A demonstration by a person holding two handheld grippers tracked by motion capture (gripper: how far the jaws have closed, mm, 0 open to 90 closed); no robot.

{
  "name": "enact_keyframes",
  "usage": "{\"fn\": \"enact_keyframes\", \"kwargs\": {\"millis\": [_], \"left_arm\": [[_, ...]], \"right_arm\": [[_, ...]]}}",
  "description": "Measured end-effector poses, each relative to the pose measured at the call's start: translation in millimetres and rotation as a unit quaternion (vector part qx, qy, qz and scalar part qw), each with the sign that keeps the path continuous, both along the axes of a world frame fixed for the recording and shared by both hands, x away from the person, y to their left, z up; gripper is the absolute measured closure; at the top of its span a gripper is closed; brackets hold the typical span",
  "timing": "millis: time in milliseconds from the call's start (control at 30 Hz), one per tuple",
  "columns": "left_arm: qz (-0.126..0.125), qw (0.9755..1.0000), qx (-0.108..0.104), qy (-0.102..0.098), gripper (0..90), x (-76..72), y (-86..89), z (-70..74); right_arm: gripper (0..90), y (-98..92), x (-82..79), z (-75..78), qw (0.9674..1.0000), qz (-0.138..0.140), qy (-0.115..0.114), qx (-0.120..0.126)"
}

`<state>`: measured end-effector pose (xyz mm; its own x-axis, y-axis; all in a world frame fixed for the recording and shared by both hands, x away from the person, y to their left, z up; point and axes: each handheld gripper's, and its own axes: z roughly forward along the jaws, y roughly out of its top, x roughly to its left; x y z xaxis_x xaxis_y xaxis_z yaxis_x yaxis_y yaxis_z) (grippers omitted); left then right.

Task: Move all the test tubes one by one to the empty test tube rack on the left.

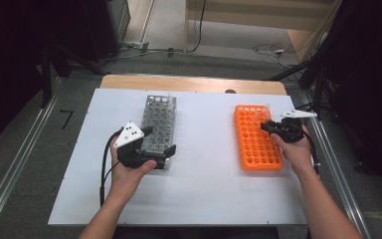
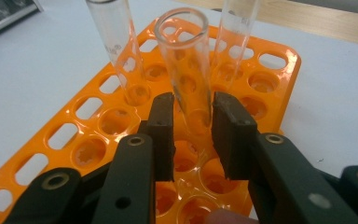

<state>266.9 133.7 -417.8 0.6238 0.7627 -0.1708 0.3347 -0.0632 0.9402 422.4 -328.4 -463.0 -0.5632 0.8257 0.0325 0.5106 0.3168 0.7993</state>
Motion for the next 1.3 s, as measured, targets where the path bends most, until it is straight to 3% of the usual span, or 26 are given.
{"fn": "enact_keyframes", "kwargs": {"millis": [167,400,700,967,1300], "left_arm": [[-0.001,1.0000,-0.001,0.002,0.0,0.2,-1.5,-1.0],[-0.002,1.0000,-0.001,0.002,0.0,0.6,-1.6,-1.7],[-0.004,1.0000,-0.001,0.001,0.0,0.2,-3.3,-1.2],[-0.008,1.0000,-0.001,0.000,0.0,0.6,-7.0,0.1],[-0.019,0.9998,-0.001,-0.008,0.0,-0.9,-14.4,5.4]], "right_arm": [[73.6,3.4,1.5,-1.7,0.9996,-0.014,-0.018,-0.015],[74.3,4.2,0.2,0.5,0.9993,-0.019,-0.024,-0.019],[74.4,-2.9,-16.0,25.1,0.9974,-0.036,-0.060,0.019],[74.4,1.9,-35.2,41.3,0.9978,-0.013,-0.053,0.039],[74.4,37.5,-71.1,52.5,0.9959,0.053,-0.054,0.049]]}}
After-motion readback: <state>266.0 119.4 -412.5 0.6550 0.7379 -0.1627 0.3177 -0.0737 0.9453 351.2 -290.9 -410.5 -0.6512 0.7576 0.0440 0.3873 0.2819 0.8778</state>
